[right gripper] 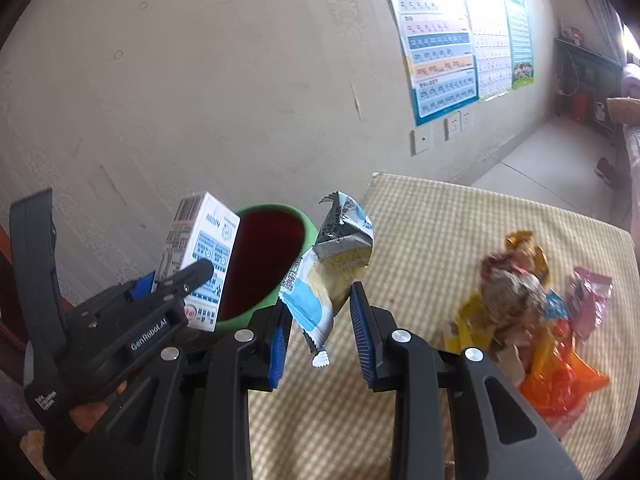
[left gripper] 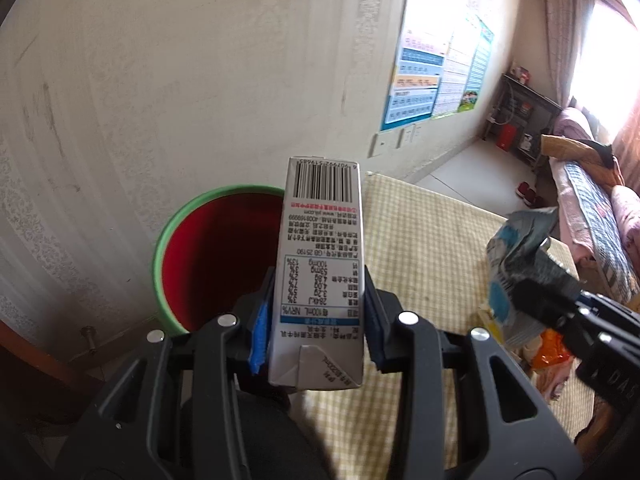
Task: Collect trash
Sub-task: 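Carry carton and silver wrapper to the red bin and release both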
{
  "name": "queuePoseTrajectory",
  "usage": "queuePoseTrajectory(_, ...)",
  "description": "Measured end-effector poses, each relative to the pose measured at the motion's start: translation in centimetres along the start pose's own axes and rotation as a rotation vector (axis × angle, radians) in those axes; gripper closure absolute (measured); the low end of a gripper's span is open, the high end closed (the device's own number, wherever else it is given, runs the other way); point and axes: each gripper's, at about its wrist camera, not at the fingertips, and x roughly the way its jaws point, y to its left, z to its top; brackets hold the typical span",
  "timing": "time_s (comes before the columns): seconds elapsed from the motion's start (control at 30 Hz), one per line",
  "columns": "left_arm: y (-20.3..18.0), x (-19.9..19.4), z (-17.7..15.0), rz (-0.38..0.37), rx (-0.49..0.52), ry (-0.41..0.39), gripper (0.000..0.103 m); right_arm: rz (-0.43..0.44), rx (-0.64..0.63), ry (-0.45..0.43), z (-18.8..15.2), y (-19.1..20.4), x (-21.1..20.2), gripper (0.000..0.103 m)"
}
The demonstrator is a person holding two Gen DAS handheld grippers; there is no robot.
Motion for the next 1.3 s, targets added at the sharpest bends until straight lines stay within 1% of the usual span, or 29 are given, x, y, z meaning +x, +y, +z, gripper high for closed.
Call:
queuePoseTrajectory(0.17, 3.1, 0.9, 0.8, 0.046, -0.058, 0.001, 0.066, 0.039, -0.025, 0.010, 1.7, 1.9, 2.6, 0.074)
queuePoseTrajectory(0.33, 5.1, 2.2, 1.3, 0.076, -0.083, 0.007, 0.066, 0.067, -0.033, 0.038, 2.8, 3.8, 5.5, 0.074)
queuePoseTrajectory(0.63, 7.6, 4.9, 2.0, 0.079, -0.129, 0.045, 0.066, 0.095, -0.016, 0.091, 4.3, 5.2, 10.9, 0.074)
queuePoseTrajectory(0.9, 8.4, 6.1, 1.7, 0.069, -0.157, 0.074, 0.066, 0.115, -0.004, 0.121, 4.6, 5.6, 13.7, 0.073)
queuePoseTrajectory(1.0, 8.9, 6.6, 1.6, 0.082, -0.182, 0.084, 0.065, 0.122, -0.002, 0.121, 4.6, 5.7, 14.2, 0.070)
queuePoseTrajectory(1.07, 9.3, 6.8, 1.6, 0.078, -0.202, 0.092, 0.065, 0.126, 0.006, 0.128, 4.6, 5.6, 14.4, 0.064)
queuePoseTrajectory(1.1, 9.4, 6.9, 1.5, 0.078, -0.211, 0.094, 0.063, 0.121, 0.010, 0.126, 4.6, 5.5, 14.5, 0.059)
queuePoseTrajectory(1.13, 9.5, 6.9, 1.5, 0.077, -0.216, 0.097, 0.058, 0.118, 0.013, 0.121, 4.6, 5.4, 14.5, 0.055)
queuePoseTrajectory(1.17, 9.6, 6.9, 1.4, 0.077, -0.218, 0.097, 0.055, 0.117, 0.015, 0.118, 4.6, 5.4, 14.5, 0.053)
queuePoseTrajectory(1.2, 9.6, 6.9, 1.5, 0.078, -0.218, 0.096, 0.049, 0.117, 0.017, 0.116, 4.6, 5.2, 14.4, 0.052)
queuePoseTrajectory(1.3, 9.3, 6.8, 1.5, 0.081, -0.203, 0.091, 0.048, 0.117, 0.024, 0.114, 4.6, 4.9, 14.0, 0.051)
